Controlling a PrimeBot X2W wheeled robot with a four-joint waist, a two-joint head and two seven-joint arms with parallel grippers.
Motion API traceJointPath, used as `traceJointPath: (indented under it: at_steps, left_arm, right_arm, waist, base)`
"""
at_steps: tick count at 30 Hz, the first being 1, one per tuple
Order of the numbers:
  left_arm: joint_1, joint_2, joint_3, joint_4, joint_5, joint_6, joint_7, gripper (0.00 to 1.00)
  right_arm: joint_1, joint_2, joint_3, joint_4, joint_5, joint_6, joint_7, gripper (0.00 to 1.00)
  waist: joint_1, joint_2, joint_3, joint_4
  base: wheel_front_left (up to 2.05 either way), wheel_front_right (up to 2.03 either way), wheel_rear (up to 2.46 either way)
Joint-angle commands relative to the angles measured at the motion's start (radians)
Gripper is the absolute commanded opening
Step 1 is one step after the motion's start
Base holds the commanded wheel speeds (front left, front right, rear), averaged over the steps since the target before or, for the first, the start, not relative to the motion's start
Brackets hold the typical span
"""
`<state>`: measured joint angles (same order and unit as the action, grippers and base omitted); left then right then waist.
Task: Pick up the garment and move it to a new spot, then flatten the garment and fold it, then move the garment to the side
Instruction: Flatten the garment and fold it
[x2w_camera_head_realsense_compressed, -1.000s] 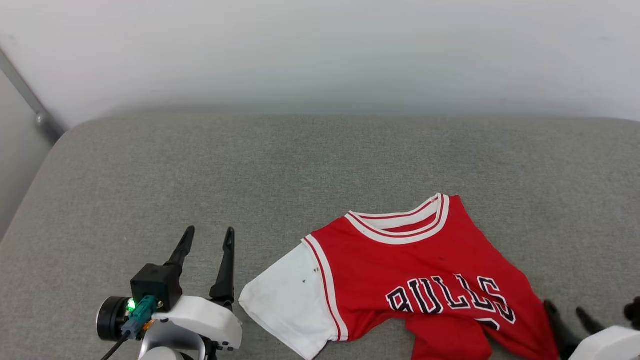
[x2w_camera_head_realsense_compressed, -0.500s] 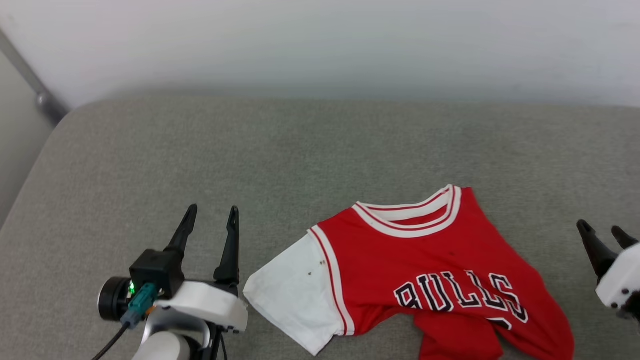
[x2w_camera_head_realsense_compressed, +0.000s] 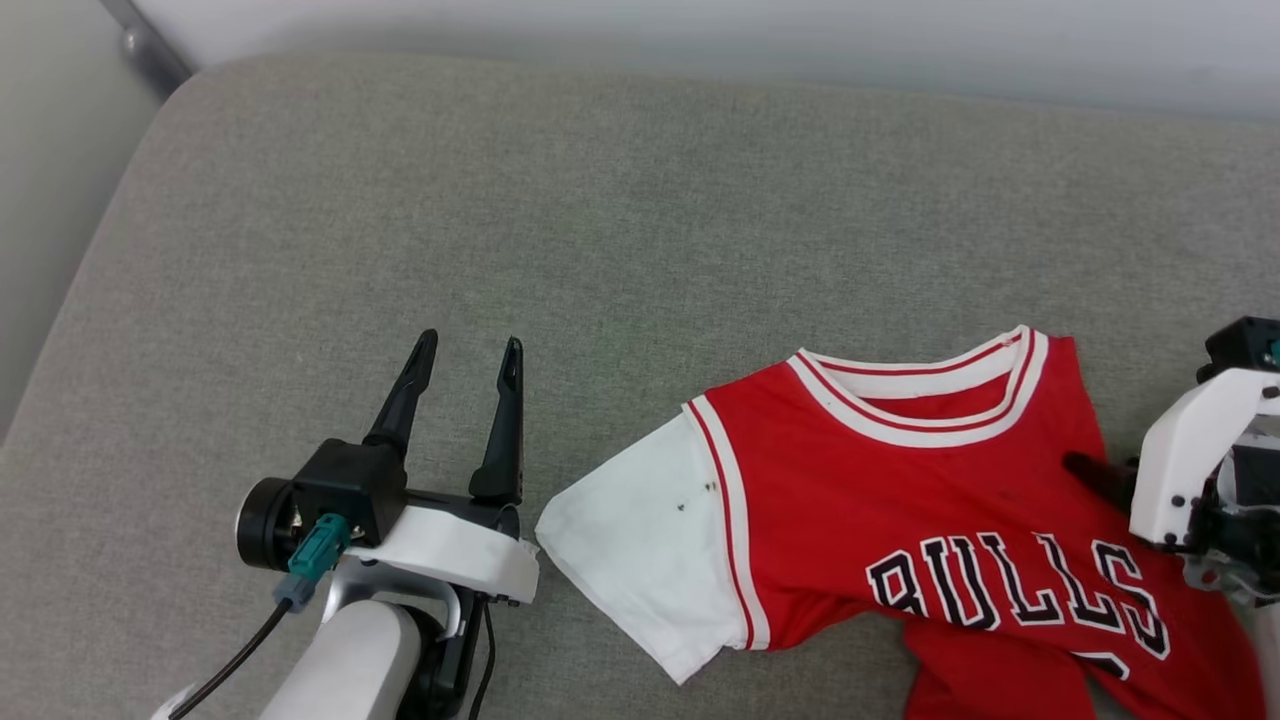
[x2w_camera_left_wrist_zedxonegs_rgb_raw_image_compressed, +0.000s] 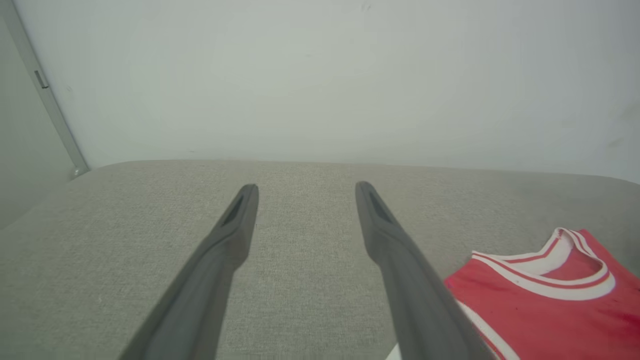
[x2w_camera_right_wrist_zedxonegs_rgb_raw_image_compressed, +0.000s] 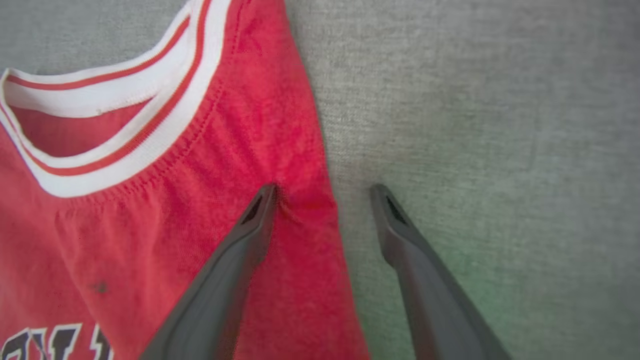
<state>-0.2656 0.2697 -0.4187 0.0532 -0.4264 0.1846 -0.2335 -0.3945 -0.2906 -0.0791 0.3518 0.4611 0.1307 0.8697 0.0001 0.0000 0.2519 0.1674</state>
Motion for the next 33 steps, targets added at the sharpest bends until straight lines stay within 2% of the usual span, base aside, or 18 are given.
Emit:
traceJointPath:
  at_steps: [1,4,5,6,7,12,14,19,23,27,30,31,33]
  left_arm:
    - [-0.01,-0.007,-0.002,0.006,0.004,-0.003,-0.008,1.0]
    - [-0.008,-0.01,-0.004,0.021,0.001,-0.005,-0.011,1.0]
    - [-0.007,-0.01,-0.005,0.025,0.001,-0.006,-0.013,1.0]
    - [-0.006,-0.01,-0.004,0.03,0.0,-0.006,-0.014,1.0]
    - [-0.003,-0.01,-0.004,0.033,-0.001,-0.006,-0.015,1.0]
    - [0.014,-0.005,-0.004,0.05,-0.006,-0.007,-0.017,1.0]
    - [0.02,-0.003,-0.003,0.054,-0.008,-0.005,-0.018,1.0]
    - [0.036,0.003,-0.005,0.054,-0.016,-0.003,-0.015,1.0]
    - [0.049,0.006,-0.006,0.051,-0.019,0.001,-0.01,1.0]
    - [0.057,0.009,-0.008,0.05,-0.026,0.005,-0.005,1.0]
    - [0.058,0.012,-0.009,0.049,-0.026,0.007,-0.002,1.0]
    - [0.061,0.015,-0.007,0.048,-0.025,0.009,0.001,1.0]
    - [0.066,0.02,-0.004,0.049,-0.028,0.012,0.004,1.0]
  right_arm:
    - [0.004,0.021,0.005,0.049,-0.01,0.0,0.035,1.0]
    - [0.018,0.055,0.014,0.101,-0.011,0.0,0.083,1.0]
    - [0.022,0.061,0.018,0.105,-0.006,0.0,0.087,0.42]
    - [0.019,0.063,0.022,0.098,-0.002,0.0,0.08,0.07]
    - [0.014,0.056,0.025,0.088,-0.002,0.0,0.071,0.0]
    - [-0.036,-0.03,0.025,0.004,-0.031,0.0,-0.021,0.0]
    - [-0.05,-0.046,0.021,-0.029,-0.037,0.0,-0.052,0.0]
    - [-0.039,-0.101,-0.058,-0.095,-0.07,0.0,-0.118,0.0]
    - [0.041,-0.085,-0.185,-0.081,-0.099,0.0,-0.161,0.0]
    - [0.121,-0.038,-0.289,-0.003,-0.11,0.0,-0.22,0.0]
    - [0.151,-0.015,-0.321,0.039,-0.116,0.0,-0.264,0.04]
    - [0.164,0.01,-0.338,0.072,-0.109,0.0,-0.324,1.0]
    - [0.167,0.023,-0.343,0.087,-0.107,0.0,-0.407,1.0]
  waist:
    - [-0.0001,0.0,0.015,0.013]
    - [-0.0001,0.0,0.013,0.017]
    - [-0.0001,0.0,0.011,0.017]
    - [-0.0001,0.0,0.006,0.016]
    - [-0.0001,0.0,0.001,0.015]
    - [-0.0001,0.0,-0.033,0.005]
    - [-0.0001,0.0,-0.047,0.0]
    - [-0.0001,0.0,-0.073,-0.013]
    - [-0.0001,0.0,-0.087,-0.024]
    - [-0.0001,0.0,-0.092,-0.039]
    - [-0.0001,0.0,-0.093,-0.048]
    - [-0.0001,0.0,-0.094,-0.059]
    - [-0.0001,0.0,-0.099,-0.071]
  base:
    - [0.0,0.0,0.0]
    - [0.0,0.0,0.0]
    - [0.0,0.0,0.0]
    - [0.0,0.0,0.0]
    - [0.0,0.0,0.0]
    - [0.0,0.0,0.0]
    - [0.0,0.0,0.0]
    - [0.0,0.0,0.0]
    - [0.0,0.0,0.0]
    - [0.0,0.0,0.0]
    - [0.0,0.0,0.0]
    - [0.0,0.0,0.0]
    - [0.0,0.0,0.0]
